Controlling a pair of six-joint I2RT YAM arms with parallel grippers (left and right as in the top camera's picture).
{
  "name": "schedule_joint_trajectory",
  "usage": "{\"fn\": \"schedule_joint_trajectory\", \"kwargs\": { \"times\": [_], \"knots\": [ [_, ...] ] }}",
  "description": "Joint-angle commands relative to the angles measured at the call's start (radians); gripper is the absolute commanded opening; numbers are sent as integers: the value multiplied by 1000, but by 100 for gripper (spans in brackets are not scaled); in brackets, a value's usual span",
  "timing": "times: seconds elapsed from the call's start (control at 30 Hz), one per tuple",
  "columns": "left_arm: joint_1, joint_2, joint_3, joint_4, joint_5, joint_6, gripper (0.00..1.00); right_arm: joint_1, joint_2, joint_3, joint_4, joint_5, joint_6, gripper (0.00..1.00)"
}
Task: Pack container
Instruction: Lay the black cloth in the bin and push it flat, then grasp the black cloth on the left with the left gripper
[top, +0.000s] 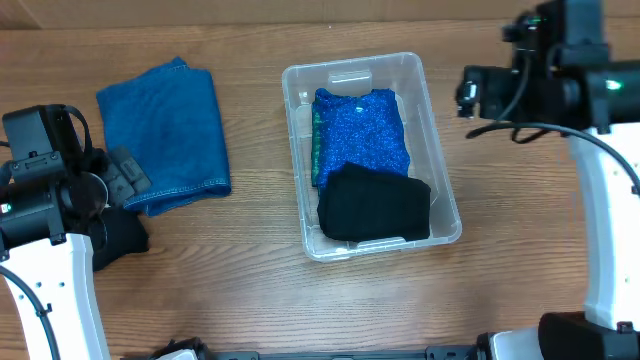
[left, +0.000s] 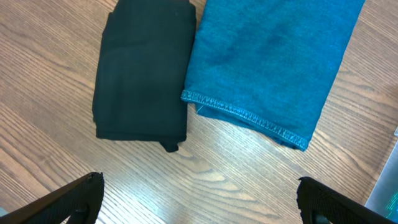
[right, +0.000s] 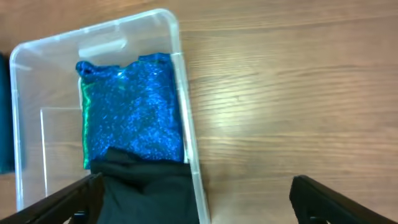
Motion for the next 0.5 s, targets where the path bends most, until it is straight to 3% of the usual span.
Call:
{"fn": "schedule_joint_trajectory", "kwargs": {
  "times": [0.0,0.17,0.33,0.47],
  "knots": [
    [82,4,20,-42,-8,8,100,-53,19,-9,-27,-31,20,100],
    [550,61,13,38,64,-79,100,-68,21,-10,-25,-33,20,100],
    [622,335,4,211,121,38,100,-68,21,-10,-26,-40,19,100],
    [621,609,4,339,370,278,100,-68,21,-10,-27,-40,19,100]
  ]
}}
